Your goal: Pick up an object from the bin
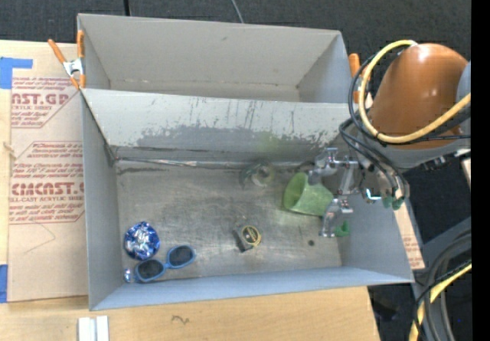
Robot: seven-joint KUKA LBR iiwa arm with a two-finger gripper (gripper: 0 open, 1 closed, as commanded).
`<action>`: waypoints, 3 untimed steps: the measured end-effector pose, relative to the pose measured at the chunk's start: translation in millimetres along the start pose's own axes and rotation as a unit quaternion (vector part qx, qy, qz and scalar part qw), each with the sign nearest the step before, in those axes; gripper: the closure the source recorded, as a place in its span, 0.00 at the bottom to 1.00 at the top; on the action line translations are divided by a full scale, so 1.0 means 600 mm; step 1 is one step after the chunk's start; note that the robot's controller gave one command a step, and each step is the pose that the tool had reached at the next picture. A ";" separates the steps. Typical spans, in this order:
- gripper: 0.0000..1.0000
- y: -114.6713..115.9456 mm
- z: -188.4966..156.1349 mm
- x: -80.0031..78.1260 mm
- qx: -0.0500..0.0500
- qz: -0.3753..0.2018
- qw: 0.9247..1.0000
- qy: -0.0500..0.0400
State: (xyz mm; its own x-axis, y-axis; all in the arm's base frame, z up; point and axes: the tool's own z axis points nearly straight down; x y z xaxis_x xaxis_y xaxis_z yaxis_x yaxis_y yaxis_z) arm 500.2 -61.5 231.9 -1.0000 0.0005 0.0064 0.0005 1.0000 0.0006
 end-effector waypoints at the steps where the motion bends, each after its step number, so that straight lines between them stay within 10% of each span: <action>1: 0.00 -0.076 0.170 -0.048 0.002 0.053 0.998 -0.014; 2: 0.00 -0.105 0.162 -0.155 0.003 0.036 0.999 -0.013; 3: 0.00 -0.102 0.158 -0.149 0.000 0.124 0.992 -0.005</action>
Offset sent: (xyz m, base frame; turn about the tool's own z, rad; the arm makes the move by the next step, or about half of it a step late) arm 0.0317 -0.0644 -0.1619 0.1437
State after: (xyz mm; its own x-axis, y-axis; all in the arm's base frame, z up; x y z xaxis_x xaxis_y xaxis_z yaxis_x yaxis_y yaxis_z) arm 588.8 -123.0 136.3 -0.9691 0.2468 -0.0029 0.2468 0.9691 0.0011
